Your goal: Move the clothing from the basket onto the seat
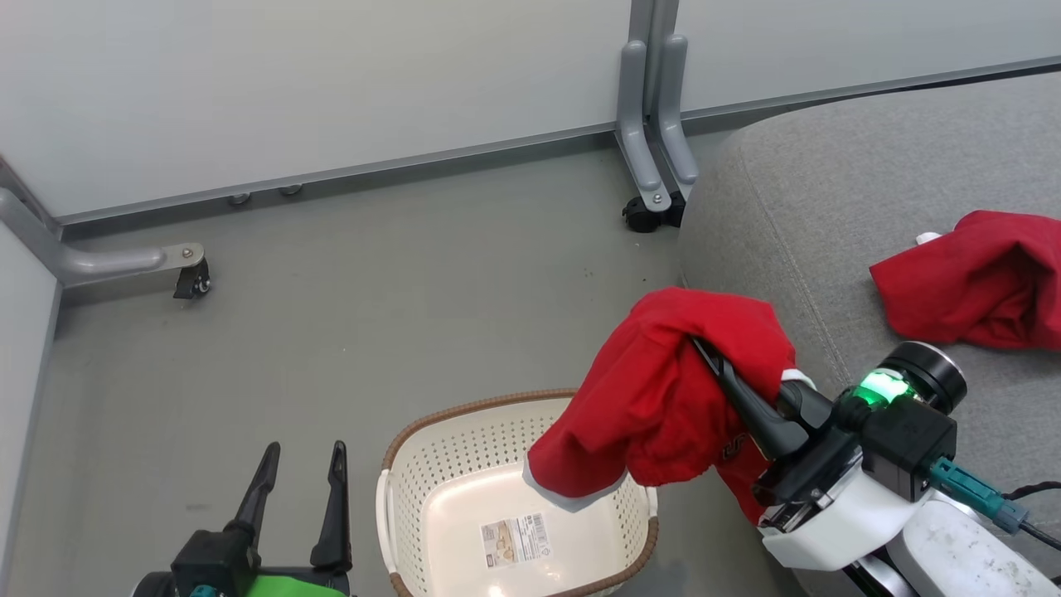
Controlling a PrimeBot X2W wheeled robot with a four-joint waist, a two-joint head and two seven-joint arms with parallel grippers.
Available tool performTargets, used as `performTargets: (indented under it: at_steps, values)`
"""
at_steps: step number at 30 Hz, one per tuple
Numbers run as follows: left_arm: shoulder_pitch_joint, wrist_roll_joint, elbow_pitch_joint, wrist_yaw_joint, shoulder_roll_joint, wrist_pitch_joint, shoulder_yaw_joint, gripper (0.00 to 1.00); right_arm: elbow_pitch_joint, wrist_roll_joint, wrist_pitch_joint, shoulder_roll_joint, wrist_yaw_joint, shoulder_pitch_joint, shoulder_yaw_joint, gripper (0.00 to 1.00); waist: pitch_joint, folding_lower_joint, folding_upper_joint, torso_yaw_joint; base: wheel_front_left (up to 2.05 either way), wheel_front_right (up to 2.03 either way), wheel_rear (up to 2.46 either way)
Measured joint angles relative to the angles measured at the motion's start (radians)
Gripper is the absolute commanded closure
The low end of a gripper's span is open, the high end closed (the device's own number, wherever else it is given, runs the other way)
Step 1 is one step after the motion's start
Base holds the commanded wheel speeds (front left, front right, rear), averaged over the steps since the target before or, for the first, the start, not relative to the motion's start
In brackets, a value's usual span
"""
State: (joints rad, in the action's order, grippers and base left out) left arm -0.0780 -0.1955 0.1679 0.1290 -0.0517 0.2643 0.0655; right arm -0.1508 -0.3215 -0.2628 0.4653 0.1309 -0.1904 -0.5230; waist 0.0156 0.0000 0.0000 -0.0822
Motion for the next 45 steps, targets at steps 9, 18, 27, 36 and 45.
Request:
performTargets:
  at_steps: [9, 18, 27, 36, 45]
  values:
    - [-0.018, -0.016, 0.015, 0.0, 0.001, 0.0, 0.023, 0.0, 0.002, 0.009, 0.0, -0.015, 0.0, 0.023, 0.027, 1.0, -0.001, 0.0, 0.0, 0.003, 0.0, 0.0, 0.0]
    - [-0.018, -0.03, 0.024, 0.0, 0.001, 0.0, 0.037, 0.0, 0.003, 0.01, 0.0, -0.028, 0.0, 0.032, 0.039, 1.0, 0.001, 0.0, 0.0, -0.004, 0.0, 0.0, 0.0]
    - [-0.018, -0.031, 0.026, 0.0, 0.002, 0.0, 0.061, 0.0, 0.002, 0.016, 0.0, -0.027, 0.0, 0.031, 0.048, 1.0, 0.005, 0.0, 0.0, -0.054, 0.0, 0.0, 0.0]
    - [-0.017, -0.029, 0.027, 0.0, 0.002, 0.0, 0.07, 0.0, 0.002, 0.016, 0.0, -0.02, 0.0, 0.032, 0.057, 1.0, 0.011, 0.0, 0.0, -0.152, 0.0, 0.0, 0.0]
    - [-0.009, -0.027, 0.031, 0.0, 0.002, 0.0, 0.078, 0.0, -0.002, 0.017, 0.0, -0.011, 0.0, 0.057, 0.113, 1.0, 0.017, 0.0, 0.0, -0.284, 0.0, 0.0, 0.0]
